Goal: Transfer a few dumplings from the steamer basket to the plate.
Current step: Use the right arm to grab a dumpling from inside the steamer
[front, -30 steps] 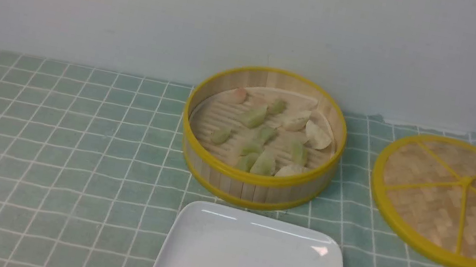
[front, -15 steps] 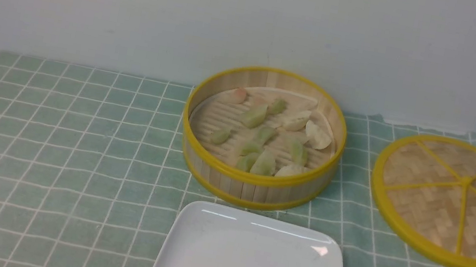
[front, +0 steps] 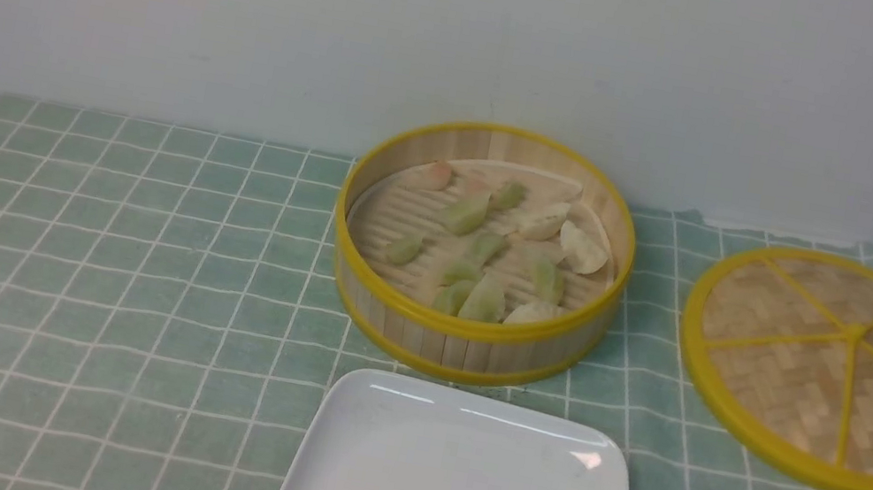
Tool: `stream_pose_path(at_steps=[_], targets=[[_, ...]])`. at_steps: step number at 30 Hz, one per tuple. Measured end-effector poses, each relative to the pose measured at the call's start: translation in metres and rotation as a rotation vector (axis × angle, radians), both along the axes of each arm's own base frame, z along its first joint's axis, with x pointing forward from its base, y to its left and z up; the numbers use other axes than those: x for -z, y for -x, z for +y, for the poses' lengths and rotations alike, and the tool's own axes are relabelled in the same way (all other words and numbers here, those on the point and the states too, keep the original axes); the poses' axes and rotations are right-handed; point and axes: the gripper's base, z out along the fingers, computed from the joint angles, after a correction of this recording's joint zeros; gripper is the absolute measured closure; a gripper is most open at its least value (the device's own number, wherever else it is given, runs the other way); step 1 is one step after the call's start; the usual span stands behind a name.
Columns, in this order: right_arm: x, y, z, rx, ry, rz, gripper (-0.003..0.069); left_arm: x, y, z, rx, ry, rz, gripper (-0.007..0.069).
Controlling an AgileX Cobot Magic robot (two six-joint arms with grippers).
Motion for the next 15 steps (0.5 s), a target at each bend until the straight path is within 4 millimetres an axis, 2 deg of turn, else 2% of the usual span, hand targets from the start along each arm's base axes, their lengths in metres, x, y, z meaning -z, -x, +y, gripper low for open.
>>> stream_pose_path(at_steps=[2,6,12,15], targets=[[-0.008,-0.001,0.000,0.012,-0.167,-0.079,0.0672,0.000,0.000,0.000,0.000,0.000,0.000,0.0631],[-0.018,-0.001,-0.002,0.036,-0.305,-0.192,0.0673,0.000,0.000,0.000,0.000,0.000,0.000,0.0631],[-0.023,0.000,-0.005,0.053,-0.298,-0.255,0.0673,0.000,0.000,0.000,0.000,0.000,0.000,0.0631],[-0.038,0.002,-0.007,0.061,-0.328,-0.332,0.0673,0.000,0.000,0.000,0.000,0.000,0.000,0.0631]])
